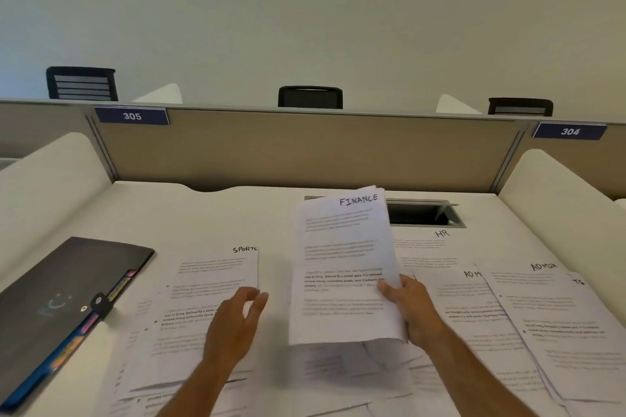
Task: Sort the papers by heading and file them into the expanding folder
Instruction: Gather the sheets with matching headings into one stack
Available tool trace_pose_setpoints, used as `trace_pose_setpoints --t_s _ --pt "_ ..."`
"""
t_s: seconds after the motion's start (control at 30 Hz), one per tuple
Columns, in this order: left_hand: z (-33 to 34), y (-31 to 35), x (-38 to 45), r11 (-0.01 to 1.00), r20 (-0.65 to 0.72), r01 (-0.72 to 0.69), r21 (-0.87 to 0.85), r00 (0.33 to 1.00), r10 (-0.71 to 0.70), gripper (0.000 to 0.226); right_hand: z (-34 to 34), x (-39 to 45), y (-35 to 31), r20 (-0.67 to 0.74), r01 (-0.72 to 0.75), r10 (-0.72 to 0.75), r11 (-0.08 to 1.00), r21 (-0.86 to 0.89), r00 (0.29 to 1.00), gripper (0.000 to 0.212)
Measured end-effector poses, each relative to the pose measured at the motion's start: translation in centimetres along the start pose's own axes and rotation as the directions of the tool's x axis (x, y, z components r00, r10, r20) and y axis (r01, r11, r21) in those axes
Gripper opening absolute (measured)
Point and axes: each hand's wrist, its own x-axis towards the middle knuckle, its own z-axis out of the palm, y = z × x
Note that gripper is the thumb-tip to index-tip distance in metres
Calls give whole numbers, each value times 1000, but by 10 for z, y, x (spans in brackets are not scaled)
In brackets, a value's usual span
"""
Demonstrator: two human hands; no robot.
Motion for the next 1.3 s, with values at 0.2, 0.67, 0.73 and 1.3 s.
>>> trace_pose_setpoints --t_s 0.2,0.67,0.73,1.3 --pt "14 -56 -3 794 231 20 607 952 -200 116 -33 11 7 -183 19 -4 997 81 983 12" --pt "50 8 -8 956 189 -181 231 972 138 84 -29 22 17 -158 27 -13 996 87 987 21" --pt "44 -6 -4 849 151 -69 524 988 -13 92 -31 22 18 -168 27 -12 996 90 986 21" --pt "-1 -69 3 888 266 -158 431 963 42 79 -24 23 22 -167 16 -4 997 70 986 31"
